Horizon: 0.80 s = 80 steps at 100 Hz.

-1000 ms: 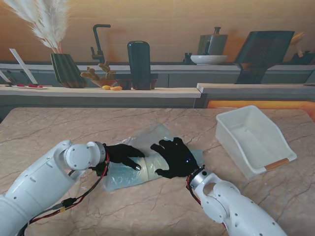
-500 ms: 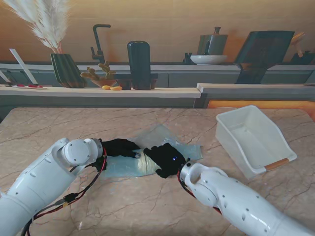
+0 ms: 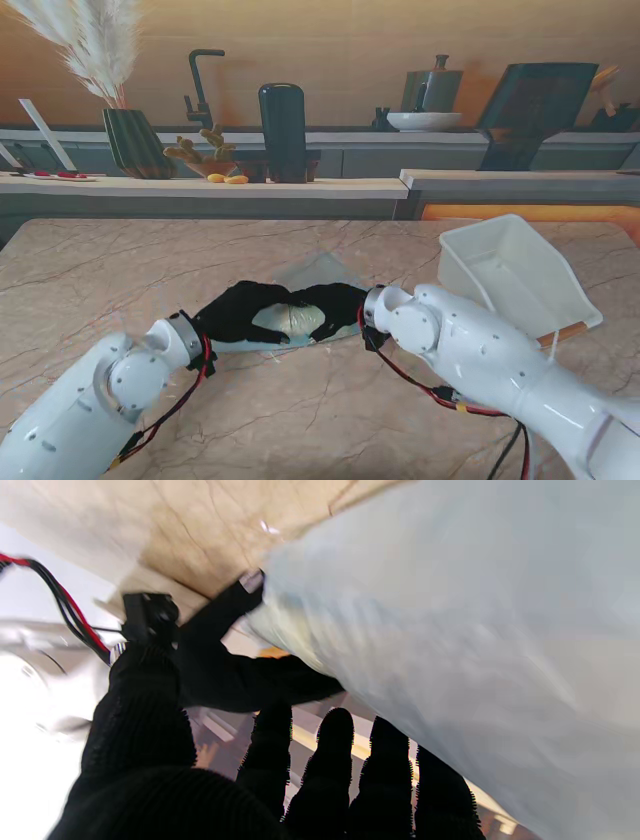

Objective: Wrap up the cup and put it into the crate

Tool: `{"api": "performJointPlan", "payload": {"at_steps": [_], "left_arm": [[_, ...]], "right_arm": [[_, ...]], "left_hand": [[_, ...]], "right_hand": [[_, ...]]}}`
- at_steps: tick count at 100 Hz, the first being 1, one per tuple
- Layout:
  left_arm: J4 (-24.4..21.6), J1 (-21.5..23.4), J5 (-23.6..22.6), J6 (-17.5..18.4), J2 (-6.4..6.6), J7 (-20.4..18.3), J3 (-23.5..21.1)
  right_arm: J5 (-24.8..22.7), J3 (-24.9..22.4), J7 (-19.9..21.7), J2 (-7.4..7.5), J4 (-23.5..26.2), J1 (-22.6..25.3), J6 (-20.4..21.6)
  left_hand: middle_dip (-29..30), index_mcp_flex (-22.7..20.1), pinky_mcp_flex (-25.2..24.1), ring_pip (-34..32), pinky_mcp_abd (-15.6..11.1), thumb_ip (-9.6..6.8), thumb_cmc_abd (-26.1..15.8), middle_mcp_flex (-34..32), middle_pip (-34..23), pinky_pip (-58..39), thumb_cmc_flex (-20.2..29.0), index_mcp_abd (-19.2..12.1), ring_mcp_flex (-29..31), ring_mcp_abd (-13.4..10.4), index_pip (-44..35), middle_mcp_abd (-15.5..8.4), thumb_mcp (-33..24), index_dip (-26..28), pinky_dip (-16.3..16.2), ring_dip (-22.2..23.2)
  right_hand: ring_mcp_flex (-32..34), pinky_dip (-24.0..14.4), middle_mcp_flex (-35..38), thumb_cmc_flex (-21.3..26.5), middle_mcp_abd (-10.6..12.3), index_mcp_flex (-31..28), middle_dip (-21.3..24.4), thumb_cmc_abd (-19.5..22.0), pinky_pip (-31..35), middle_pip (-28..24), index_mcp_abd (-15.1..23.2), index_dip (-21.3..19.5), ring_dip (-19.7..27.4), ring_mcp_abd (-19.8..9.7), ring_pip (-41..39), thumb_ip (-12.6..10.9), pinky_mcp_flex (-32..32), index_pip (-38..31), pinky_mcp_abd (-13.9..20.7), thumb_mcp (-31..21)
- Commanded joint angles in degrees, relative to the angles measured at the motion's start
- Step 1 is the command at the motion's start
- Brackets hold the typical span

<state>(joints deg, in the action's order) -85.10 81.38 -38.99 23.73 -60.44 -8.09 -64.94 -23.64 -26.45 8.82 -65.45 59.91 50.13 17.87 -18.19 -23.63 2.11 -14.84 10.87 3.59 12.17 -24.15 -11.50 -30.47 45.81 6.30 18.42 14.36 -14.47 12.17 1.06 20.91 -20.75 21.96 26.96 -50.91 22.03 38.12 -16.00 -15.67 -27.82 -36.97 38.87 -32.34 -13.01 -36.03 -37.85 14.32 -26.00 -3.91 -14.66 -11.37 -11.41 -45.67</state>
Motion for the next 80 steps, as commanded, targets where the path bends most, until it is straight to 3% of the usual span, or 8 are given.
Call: {"api": "performJointPlan", "payload": {"at_steps": [1, 12, 24, 26, 28, 42, 58, 80], "left_arm": [[-0.7, 1.7, -0.7, 0.3, 0.08, 0.8, 1.2], [-2.2, 2.6, -9.7, -0.5, 0.66, 3.0, 2.5], [-2.2, 1.9, -18.2, -5.8, 1.21, 5.7, 5.8], [-1.9, 1.7, -18.9, -6.8, 1.24, 6.0, 6.5], [-1.7, 1.4, -19.6, -7.8, 1.27, 6.3, 7.2], [1.5, -1.7, -21.8, -12.2, 1.3, 8.3, 11.7], [4.4, -4.8, -21.1, -14.3, 1.32, 7.3, 14.8], [8.8, -8.5, -14.3, -14.6, 0.68, 4.8, 16.8]], "right_arm": [[-0.3, 2.3, 2.8, -1.12, -3.1, 1.3, 1.0], [7.2, 3.6, 7.3, -2.63, -7.2, -1.1, 3.0], [14.4, 4.7, 12.7, -4.03, -11.3, -3.3, 5.4], [15.3, 4.9, 13.5, -4.23, -11.8, -3.5, 5.8], [16.2, 4.9, 14.2, -4.4, -12.3, -3.8, 6.1], [20.6, 4.8, 18.4, -4.58, -13.6, -4.4, 7.3], [19.6, 0.2, 17.2, -2.13, -8.9, -1.3, 5.9], [8.8, -14.5, 6.1, 1.3, 3.2, 10.2, 6.0]], "left_hand": [[0.4, 1.9, 0.5, 1.1, 1.3, -1.88, 1.8, 1.0, 0.5, 1.2, 0.3, 0.4, 0.8, -0.7, 0.0, -0.7, -0.9, 0.8, -0.7, -0.7], [0.5, 2.3, 1.8, 1.0, 1.9, -1.99, 2.5, 0.3, 0.3, 0.8, 0.4, 4.1, 2.0, -0.7, 0.7, 0.3, -1.3, 0.2, -1.1, -0.8], [1.3, 0.5, 3.5, -0.1, 2.0, -1.93, 3.2, -0.8, -0.7, -2.1, 1.0, 7.3, 4.3, -0.3, 2.9, 1.8, -4.2, -2.3, -2.3, -0.7], [1.9, 0.1, 3.4, -0.6, 2.0, -0.98, 6.0, -1.2, -1.3, -4.1, -4.0, 7.6, 4.8, -0.3, 3.0, 2.0, -15.5, -3.9, -1.1, -1.0], [1.7, 0.0, 3.6, -0.9, 1.9, -0.61, 6.7, -1.4, -1.3, -4.8, -5.7, 7.8, 5.3, -0.3, 3.1, 2.1, -19.5, -4.0, -1.2, -0.8], [2.0, -3.4, 5.2, -4.4, 1.8, -0.43, 8.2, -5.6, -4.3, -10.9, -5.2, 7.5, 9.9, -0.6, 0.9, 2.1, -25.5, -3.4, -2.4, -0.2], [0.2, -7.6, 9.5, -10.3, 0.9, -0.02, 10.2, -15.0, -8.5, -18.2, -4.0, 3.6, 18.0, -1.9, -9.7, -0.5, -34.3, 1.6, -4.1, 1.1], [-0.8, -9.2, 13.2, -14.7, -0.8, 0.08, 11.2, -20.4, -11.3, -22.3, 1.3, 0.8, 23.1, -2.8, -18.0, -2.0, -40.3, 4.0, -5.3, 1.7]], "right_hand": [[5.8, 2.1, 3.6, 10.5, 4.4, -10.6, 0.3, 5.9, 4.7, -2.3, 12.2, -3.4, 1.5, -7.8, -7.1, -3.6, -1.2, -16.9, 4.9, -8.8], [5.6, 3.5, 3.8, 10.8, 4.9, -10.6, 0.7, 6.0, 2.5, -1.5, 13.5, -4.0, 2.4, -7.9, -5.2, -3.5, -0.3, -18.9, 4.6, -8.7], [5.2, 4.8, 3.8, 10.7, 5.5, -10.4, 1.5, 5.8, -1.5, 0.6, 15.1, -5.1, 3.9, -8.2, -1.3, -3.6, 1.1, -21.1, 4.1, -8.2], [5.2, 5.0, 3.9, 10.7, 5.6, -10.4, 1.6, 5.9, -2.2, 1.0, 15.3, -5.3, 4.2, -8.2, -0.5, -3.7, 1.2, -21.3, 3.9, -8.1], [5.1, 5.2, 4.0, 10.7, 5.7, -10.4, 1.7, 5.8, -2.8, 1.3, 15.4, -5.4, 4.4, -8.2, 0.1, -3.7, 1.6, -21.5, 3.8, -8.0], [5.3, 5.9, 4.7, 7.8, 5.4, -10.2, 3.8, 4.5, -7.3, 5.7, 16.0, -5.7, 7.1, -7.7, 6.3, -4.2, 3.0, -21.3, 2.4, -6.3], [2.6, 4.9, 2.5, -3.8, 4.3, -6.9, 6.3, 3.3, -10.1, 10.5, 14.0, -2.8, 9.0, -6.0, 11.9, 2.4, 5.0, -15.6, 0.5, 5.7], [0.8, 4.5, 0.0, -8.8, 3.9, -3.9, 7.4, 4.1, -11.3, 12.8, 13.0, -0.6, 10.6, -5.0, 15.1, 4.8, 6.0, -11.5, -0.8, 10.1]]}}
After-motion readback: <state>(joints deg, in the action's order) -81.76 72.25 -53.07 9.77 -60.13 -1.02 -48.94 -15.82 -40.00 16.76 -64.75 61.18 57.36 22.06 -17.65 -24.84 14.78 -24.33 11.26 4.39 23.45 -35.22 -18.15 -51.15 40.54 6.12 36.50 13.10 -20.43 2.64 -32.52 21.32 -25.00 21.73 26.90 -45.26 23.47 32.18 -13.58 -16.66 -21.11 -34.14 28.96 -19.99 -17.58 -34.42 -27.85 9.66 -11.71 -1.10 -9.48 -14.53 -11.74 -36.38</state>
